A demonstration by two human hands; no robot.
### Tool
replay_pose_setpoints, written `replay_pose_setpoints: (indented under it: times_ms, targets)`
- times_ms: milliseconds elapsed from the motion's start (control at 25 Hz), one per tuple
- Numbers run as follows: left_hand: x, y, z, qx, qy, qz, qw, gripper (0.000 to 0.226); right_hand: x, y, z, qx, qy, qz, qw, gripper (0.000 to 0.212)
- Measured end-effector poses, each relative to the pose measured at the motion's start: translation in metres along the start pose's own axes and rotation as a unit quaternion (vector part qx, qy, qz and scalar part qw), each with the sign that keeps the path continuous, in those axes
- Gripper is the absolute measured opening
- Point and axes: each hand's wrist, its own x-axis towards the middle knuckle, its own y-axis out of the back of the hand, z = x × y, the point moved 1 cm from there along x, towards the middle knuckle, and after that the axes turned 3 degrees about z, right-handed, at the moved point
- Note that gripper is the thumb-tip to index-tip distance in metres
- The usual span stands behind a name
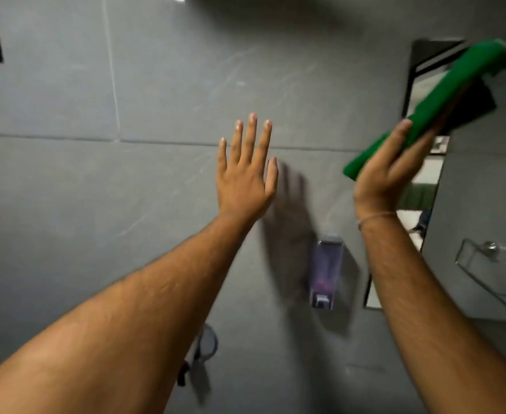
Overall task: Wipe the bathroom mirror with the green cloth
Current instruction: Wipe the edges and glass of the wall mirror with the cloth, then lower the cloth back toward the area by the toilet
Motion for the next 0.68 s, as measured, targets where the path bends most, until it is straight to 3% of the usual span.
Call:
replay_pose_setpoints:
  times_ms: [80,160,240,360,480,680]
  targets:
    - [-0.039,0.001,-0.02,-0.007,0.009,-0.028,1.0,0.071,-0.049,-0.024,-0.009,-0.015,0.007,-0.048,0.999,0.068]
    - [-0.105,-0.006,-0.046,0.01,-0.006,-0.105,0.994,0.07,-0.108,-0.03,-0.018,0.016,-0.046,-0.067,0.997,0.065]
    - [-0.194,-0.012,-0.075,0.015,-0.013,-0.213,0.977,0.068,-0.176,-0.016,-0.023,0.035,-0.125,-0.068,0.989,0.06]
    - [-0.335,-0.016,-0.108,0.005,0.012,-0.314,0.949,0.068,-0.278,0.03,-0.011,0.017,-0.269,-0.06,0.961,0.062]
    - [-0.47,-0.01,-0.122,-0.001,0.04,-0.394,0.918,0.069,-0.39,0.108,0.012,-0.014,-0.423,-0.047,0.905,0.067]
    - [-0.704,0.01,-0.128,-0.027,0.097,-0.555,0.826,0.069,-0.593,0.275,0.075,-0.114,-0.619,-0.079,0.773,0.05]
